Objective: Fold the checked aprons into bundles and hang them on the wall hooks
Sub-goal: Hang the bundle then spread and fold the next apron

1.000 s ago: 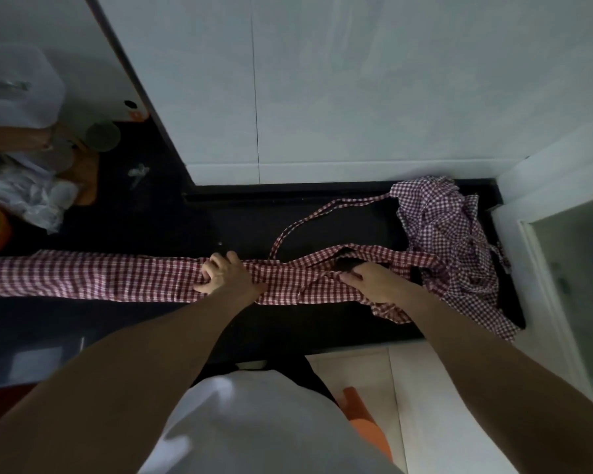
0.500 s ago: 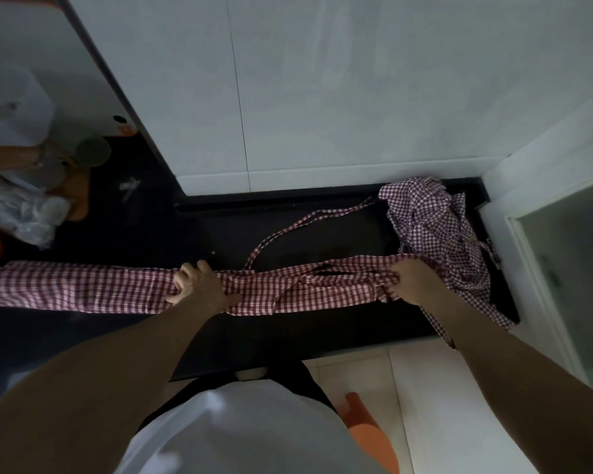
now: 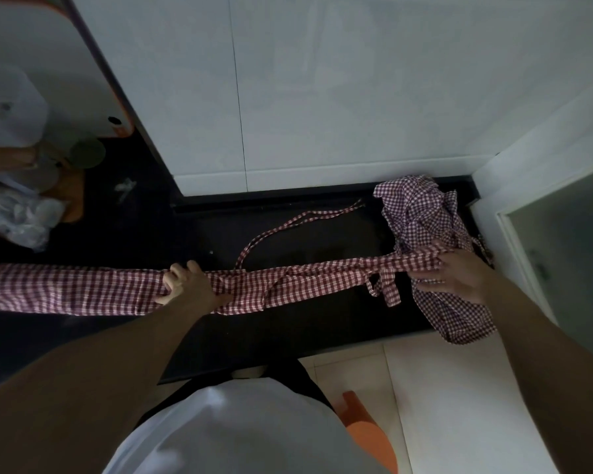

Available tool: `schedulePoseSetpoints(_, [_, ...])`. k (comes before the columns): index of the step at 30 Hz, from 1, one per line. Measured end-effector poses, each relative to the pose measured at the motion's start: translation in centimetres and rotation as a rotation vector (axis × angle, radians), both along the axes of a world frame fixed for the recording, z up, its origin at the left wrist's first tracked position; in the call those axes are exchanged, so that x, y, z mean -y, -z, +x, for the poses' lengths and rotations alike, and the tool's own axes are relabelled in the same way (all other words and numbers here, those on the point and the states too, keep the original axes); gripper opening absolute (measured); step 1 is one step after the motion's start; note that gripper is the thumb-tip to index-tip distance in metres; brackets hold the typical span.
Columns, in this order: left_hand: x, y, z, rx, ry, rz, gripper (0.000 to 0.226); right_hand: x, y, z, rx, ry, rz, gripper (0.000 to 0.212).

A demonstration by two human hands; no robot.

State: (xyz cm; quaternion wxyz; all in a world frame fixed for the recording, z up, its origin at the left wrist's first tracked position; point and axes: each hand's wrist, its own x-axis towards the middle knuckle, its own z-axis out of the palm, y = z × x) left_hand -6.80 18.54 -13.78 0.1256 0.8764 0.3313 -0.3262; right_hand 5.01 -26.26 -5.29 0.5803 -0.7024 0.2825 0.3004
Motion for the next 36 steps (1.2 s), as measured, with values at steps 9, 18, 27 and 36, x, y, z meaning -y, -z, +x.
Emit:
schedulePoseSetpoints(9, [0.2, -0.2, -0.2, 0.001, -0.014, 0.000, 0.117, 1.3, 3.4, -1.0, -0.197, 0.354, 0.131, 0.016])
schedulePoseSetpoints(18, [0.6, -0.5, 0.1, -0.033, -0.006, 0.044, 0.117, 1.6, 3.3, 0.5, -0.071, 0.117, 0.016, 0.015])
schedulePoseSetpoints(27, [7.4, -5.0, 5.2, -0.028, 0.471, 0.163, 0.036, 0.9, 2.0, 1.2, -0.160, -0.043, -0.054, 0.018])
schedulePoseSetpoints(36, [18.7, -1.2, 5.7, 0.059, 0.605, -0.547, 0.069, -0.5, 1.0, 0.6, -0.107, -0.192, -0.053, 0.022])
